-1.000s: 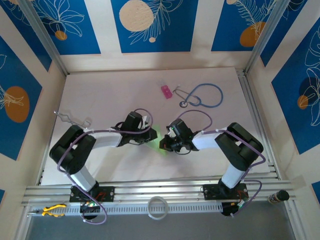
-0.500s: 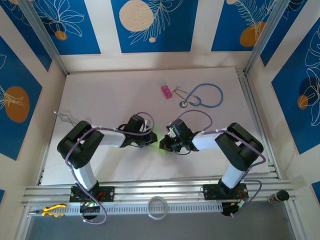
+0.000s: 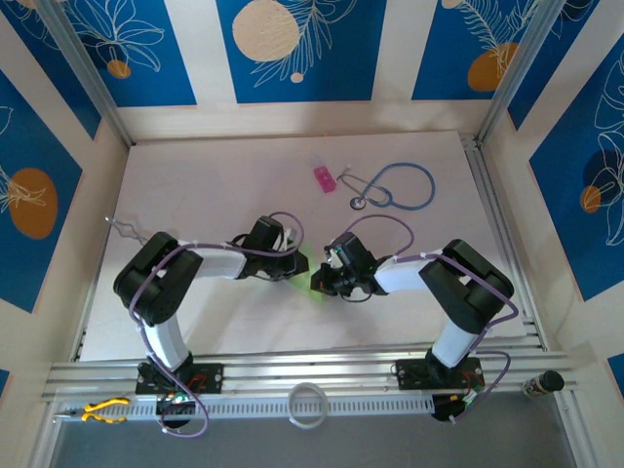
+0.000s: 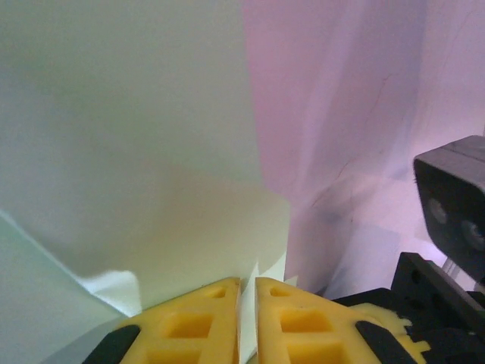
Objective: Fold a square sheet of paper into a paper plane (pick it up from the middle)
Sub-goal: Fourth fold the wing at the center of the table.
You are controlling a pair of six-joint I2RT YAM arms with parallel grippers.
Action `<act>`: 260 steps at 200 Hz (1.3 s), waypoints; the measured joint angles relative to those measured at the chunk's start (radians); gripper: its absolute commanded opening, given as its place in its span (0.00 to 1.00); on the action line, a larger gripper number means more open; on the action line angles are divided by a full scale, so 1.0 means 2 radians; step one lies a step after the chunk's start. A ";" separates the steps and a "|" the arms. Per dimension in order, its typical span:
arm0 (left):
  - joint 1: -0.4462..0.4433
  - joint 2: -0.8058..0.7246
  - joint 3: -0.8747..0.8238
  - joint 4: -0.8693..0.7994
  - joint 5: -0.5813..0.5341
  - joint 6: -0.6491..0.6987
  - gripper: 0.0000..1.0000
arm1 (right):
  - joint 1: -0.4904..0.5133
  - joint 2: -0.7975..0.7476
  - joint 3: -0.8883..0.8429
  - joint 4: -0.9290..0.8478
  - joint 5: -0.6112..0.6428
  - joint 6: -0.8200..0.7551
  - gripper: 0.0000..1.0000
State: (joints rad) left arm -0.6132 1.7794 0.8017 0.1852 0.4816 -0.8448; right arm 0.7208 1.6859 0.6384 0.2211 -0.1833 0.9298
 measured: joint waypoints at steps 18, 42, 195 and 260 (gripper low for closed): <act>0.000 -0.016 -0.002 -0.014 -0.009 0.005 0.14 | 0.000 0.000 0.000 0.000 0.000 0.000 0.00; 0.000 -0.025 -0.010 -0.010 -0.009 0.005 0.14 | 0.000 0.000 0.000 0.000 0.000 0.000 0.00; 0.048 0.033 0.035 -0.039 0.022 0.028 0.09 | 0.001 0.000 -0.010 0.019 0.001 0.007 0.00; 0.089 0.058 0.067 -0.059 0.047 0.053 0.09 | 0.003 0.001 -0.009 0.022 0.006 0.007 0.00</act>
State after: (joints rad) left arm -0.4351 1.8954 0.9356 0.0669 0.5755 -0.7387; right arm 0.7273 1.6871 0.6197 0.2649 -0.1715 0.9443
